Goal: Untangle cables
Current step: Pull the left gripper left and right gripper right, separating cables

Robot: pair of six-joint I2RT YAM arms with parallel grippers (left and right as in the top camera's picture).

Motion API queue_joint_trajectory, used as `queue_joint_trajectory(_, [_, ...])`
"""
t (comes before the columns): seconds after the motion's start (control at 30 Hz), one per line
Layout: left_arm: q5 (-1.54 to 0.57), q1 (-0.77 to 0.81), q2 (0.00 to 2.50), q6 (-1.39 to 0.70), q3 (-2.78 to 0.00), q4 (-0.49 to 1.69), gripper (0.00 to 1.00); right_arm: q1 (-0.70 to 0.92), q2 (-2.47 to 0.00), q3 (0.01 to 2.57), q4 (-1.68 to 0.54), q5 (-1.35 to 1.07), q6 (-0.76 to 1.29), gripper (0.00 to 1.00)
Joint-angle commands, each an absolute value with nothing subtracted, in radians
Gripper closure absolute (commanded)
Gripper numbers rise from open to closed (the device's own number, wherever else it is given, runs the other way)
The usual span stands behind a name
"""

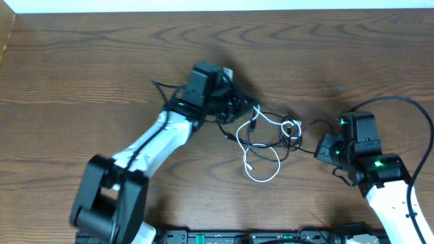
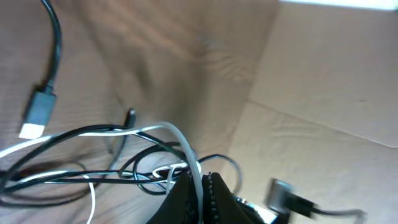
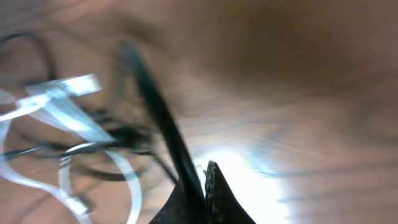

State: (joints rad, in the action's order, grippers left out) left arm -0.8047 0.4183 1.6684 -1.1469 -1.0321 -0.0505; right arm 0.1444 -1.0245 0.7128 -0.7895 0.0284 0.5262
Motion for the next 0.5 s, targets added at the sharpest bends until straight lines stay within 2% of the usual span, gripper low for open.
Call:
queue_joint_trajectory(0.0, [-0.827, 0.357, 1.589, -1.1, -1.038, -0.035, 0.93, 0.136, -1.014, 0.722, -0.81, 0.208, 0.593, 0.99])
queue_joint_trajectory(0.23, [-0.827, 0.217, 1.479, -1.036, -1.038, 0.075, 0.93, 0.136, -1.028, 0.722, -0.857, 0.302, 0.645, 0.99])
queue_joint_trajectory(0.47, [-0.827, 0.0, 1.369, -0.908, -1.038, 0.236, 0.93, 0.125, -1.101, 0.722, -0.859, 0.372, 0.678, 0.99])
